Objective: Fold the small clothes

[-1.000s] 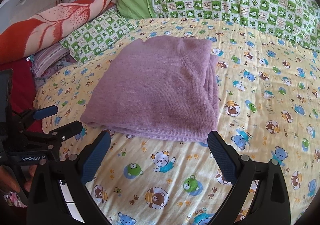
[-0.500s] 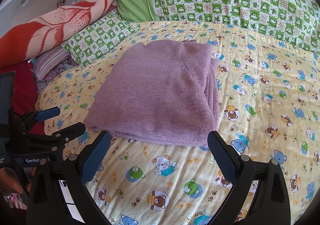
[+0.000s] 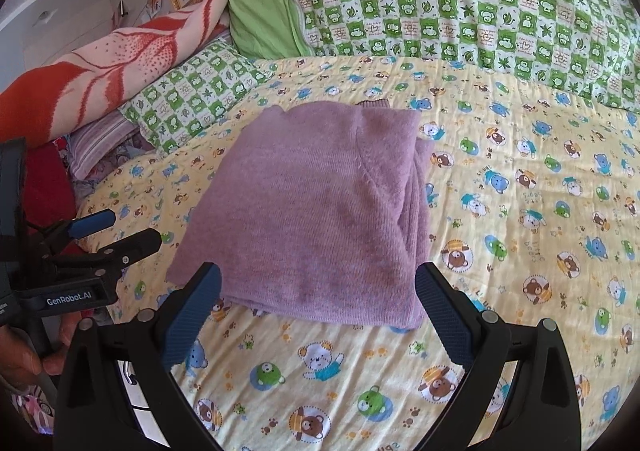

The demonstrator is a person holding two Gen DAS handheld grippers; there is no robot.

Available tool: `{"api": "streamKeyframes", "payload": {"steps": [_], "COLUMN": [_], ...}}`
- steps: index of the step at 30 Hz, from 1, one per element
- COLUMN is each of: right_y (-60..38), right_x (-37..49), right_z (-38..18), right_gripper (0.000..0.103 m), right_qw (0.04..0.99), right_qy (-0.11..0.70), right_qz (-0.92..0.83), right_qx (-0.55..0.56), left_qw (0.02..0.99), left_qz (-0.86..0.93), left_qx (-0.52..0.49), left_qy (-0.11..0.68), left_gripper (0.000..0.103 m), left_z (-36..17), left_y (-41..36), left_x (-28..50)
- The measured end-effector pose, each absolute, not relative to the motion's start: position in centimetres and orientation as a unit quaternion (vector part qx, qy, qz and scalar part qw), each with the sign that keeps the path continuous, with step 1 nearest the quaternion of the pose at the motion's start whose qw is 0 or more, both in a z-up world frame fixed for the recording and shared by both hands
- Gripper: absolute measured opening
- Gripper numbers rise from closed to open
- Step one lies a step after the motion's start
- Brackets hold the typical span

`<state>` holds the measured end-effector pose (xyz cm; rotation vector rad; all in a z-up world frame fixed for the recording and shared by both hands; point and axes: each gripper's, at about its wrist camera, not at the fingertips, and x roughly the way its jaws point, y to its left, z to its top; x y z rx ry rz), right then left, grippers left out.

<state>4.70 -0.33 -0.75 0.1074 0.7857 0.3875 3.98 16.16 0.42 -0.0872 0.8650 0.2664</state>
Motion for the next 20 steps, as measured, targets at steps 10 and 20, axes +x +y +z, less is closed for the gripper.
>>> {"api": "streamKeyframes", "payload": {"steps": [10,20], "right_y": [-0.6,-0.4], "right_x": [6.0,6.8], "right_z": [-0.9,-0.9], "right_gripper": [0.098,0.098], "right_qw": [0.901,0.899], "right_qy": [0.386,0.389], "right_qz": [0.191,0.195], "right_qx": [0.053,0.053], "left_qw": [0.894,0.889], "left_qz": [0.131,0.128], "left_qx": [-0.046,-0.055], "left_qy": [0.426,0.437], "left_gripper": [0.099,0.099], "left_z": [-0.4,-0.7], "left_y": [16.1,16.1], "left_x": [4.6,5.0]}}
